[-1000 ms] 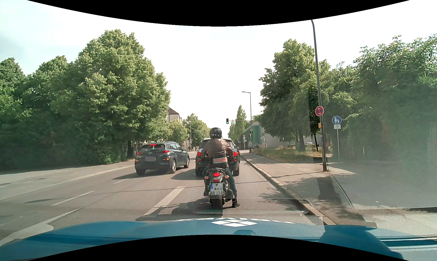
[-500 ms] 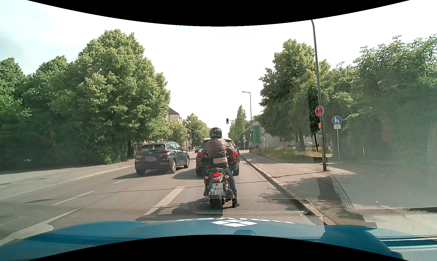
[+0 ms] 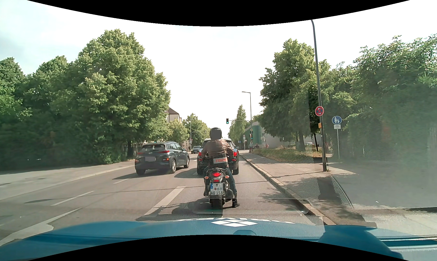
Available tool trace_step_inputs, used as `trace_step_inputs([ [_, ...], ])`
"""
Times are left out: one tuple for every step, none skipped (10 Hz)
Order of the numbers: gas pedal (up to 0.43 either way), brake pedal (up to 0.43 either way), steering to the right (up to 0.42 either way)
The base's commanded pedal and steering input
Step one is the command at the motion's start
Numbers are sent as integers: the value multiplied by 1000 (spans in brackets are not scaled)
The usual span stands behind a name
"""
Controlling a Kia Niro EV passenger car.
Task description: Follow the waypoints while adhering to traffic rules and regulations
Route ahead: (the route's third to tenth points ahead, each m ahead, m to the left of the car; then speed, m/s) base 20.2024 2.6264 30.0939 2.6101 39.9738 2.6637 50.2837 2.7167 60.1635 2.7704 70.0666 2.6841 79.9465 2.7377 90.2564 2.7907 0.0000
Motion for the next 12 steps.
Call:
trace_step_inputs([
  [0, 293, 4],
  [0, 232, 3],
  [0, 61, 3],
  [0, 30, 4],
  [0, 6, 4],
  [0, 0, 4],
  [0, 0, 3],
  [0, 0, 3],
  [0, 0, 3],
  [0, 0, 3],
  [0, 0, 4],
  [0, 0, 4],
])
